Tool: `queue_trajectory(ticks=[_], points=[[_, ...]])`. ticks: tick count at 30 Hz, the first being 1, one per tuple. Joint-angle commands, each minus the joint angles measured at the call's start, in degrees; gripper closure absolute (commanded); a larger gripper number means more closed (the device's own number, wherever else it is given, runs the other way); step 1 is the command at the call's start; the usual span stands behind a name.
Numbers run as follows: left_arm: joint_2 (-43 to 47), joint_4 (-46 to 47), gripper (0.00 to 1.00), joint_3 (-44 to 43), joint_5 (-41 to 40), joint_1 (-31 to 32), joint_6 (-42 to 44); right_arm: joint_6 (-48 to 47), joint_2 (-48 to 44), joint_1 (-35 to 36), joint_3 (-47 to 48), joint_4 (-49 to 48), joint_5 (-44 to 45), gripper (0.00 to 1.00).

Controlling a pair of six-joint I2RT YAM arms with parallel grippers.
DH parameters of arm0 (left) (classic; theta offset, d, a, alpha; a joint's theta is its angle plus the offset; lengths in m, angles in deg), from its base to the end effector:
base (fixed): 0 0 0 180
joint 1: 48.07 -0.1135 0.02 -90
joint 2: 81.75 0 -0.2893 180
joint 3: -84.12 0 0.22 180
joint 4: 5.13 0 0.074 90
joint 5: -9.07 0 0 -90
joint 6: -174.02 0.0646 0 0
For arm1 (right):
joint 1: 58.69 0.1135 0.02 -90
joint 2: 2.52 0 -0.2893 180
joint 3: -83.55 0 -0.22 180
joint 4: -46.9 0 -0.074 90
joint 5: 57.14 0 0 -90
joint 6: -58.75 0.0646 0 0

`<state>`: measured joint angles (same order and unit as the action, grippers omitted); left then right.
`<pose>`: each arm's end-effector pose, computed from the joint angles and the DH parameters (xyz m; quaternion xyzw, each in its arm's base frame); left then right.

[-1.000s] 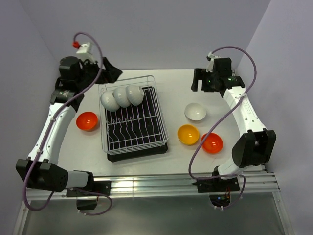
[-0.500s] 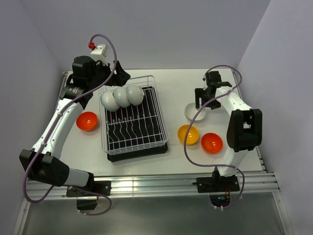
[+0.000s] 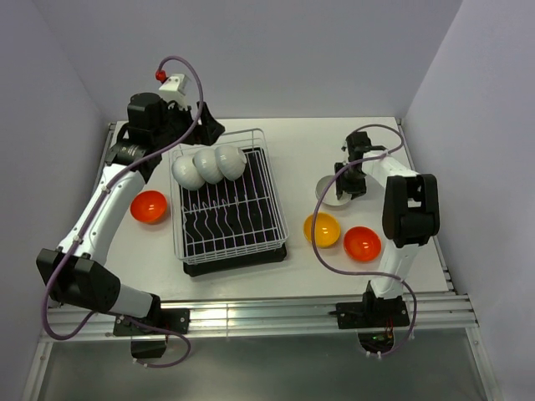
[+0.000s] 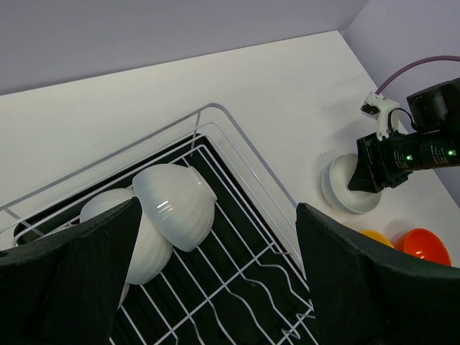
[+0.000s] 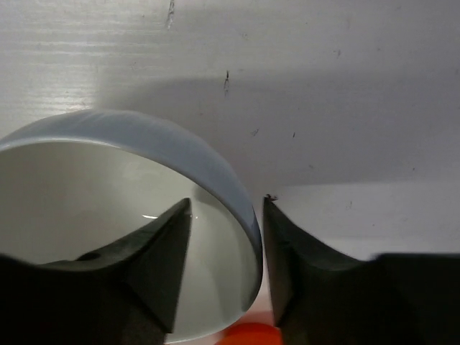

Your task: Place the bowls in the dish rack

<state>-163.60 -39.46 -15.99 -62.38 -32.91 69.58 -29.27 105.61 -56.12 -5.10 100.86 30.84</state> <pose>0.3014 -0.1030 0.4314 0.1019 0.7879 -0.2761 0.5409 0.3659 0.0187 0.1941 -0.0080 0.9857 0.0240 0.1664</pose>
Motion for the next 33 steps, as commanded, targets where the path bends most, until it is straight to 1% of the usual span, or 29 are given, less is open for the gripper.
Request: queue_trajectory(ticks=[1,2,3,5,6,9,10,12,16,18,19,21,23,25,27,28,29,30,32,33], points=[[0.02,1.54,0.06,-2.02,0.09,0.31,0.55,1.01,-0.91,-0.63,-0.55,-2.35,-2.37,0.53],[-0.42,1.36,0.06,-2.19,0.26,0.4,0.55,1.36,-1.08,-0.63,-0.73,-2.36,-2.63,0.56],[-0.6,0.93,0.06,-2.8,0.61,0.4,0.72,1.54,-1.26,-0.72,-0.82,-2.44,-2.81,0.62],[-1.3,0.4,0.06,-3.25,0.88,0.75,0.9,1.98,-1.96,-1.07,-1.08,-2.44,-3.78,0.71],[-1.3,0.31,0.06,-3.42,1.05,0.84,1.34,2.15,-2.23,-1.34,-1.17,-2.53,-4.04,0.79],[-1.91,-1.01,0.06,-4.48,1.58,1.54,3.01,2.94,-3.81,-2.13,-0.73,-2.1,-6.06,0.92],[-2.09,-1.36,0.07,-4.91,1.32,1.98,3.36,3.2,-4.25,-2.74,-0.3,-1.83,-6.59,1.0],[-2.27,-1.8,0.06,-5.27,1.58,2.33,4.41,3.47,-6.44,-4.85,0.23,-1.57,-8.34,1.0],[-2.53,-2.85,0.03,-6.76,3.86,3.91,5.3,5.39,-13.73,-5.64,0.76,-2.96,-12.21,1.0],[-2.53,-2.86,0.02,-7.03,7.37,4.53,4.51,6.37,-18.37,-5.56,1.2,-3.67,-16.32,1.0],[-2.44,-2.51,0.01,-7.03,8.6,5.31,3.9,7.33,-19.53,-5.3,2.51,-3.68,-16.96,1.0],[-2.36,-1.1,0.0,-6.85,11.49,6.11,1.7,7.69,-21.99,-4.42,5.66,-3.24,-17.75,1.0],[-2.01,1.08,0.01,-6.59,11.95,7.51,-0.84,7.78,-23.14,-2.31,7.96,-1.84,-16.88,1.0],[-1.48,2.59,0.0,-5.71,11.87,8.66,-2.43,7.43,-24.72,1.98,10.34,-1.39,-14.95,1.0],[-1.13,3.38,0.0,-5.45,8.98,10.41,-3.75,7.16,-26.21,4.71,11.65,-1.48,-11.89,1.0],[-1.13,3.38,0.01,-5.53,7.66,11.11,-3.5,7.16,-26.57,7.6,11.92,-1.57,-10.65,1.0],[-1.04,3.3,0.01,-5.45,6.34,11.9,-3.23,7.16,-26.66,9.02,12.19,-1.57,-9.24,1.0],[-0.69,3.12,0.01,-5.27,2.93,13.57,-2.79,7.34,-26.66,10.6,12.8,-1.39,-7.05,1.0],[-0.07,3.12,0.0,-4.05,-0.95,15.51,-0.25,7.77,-26.05,14.56,13.59,-0.95,-5.11,1.0],[0.28,3.12,0.0,-3.6,-5.75,17.6,0.63,8.47,-25.87,15.53,13.68,-1.04,-4.23,1.0]])
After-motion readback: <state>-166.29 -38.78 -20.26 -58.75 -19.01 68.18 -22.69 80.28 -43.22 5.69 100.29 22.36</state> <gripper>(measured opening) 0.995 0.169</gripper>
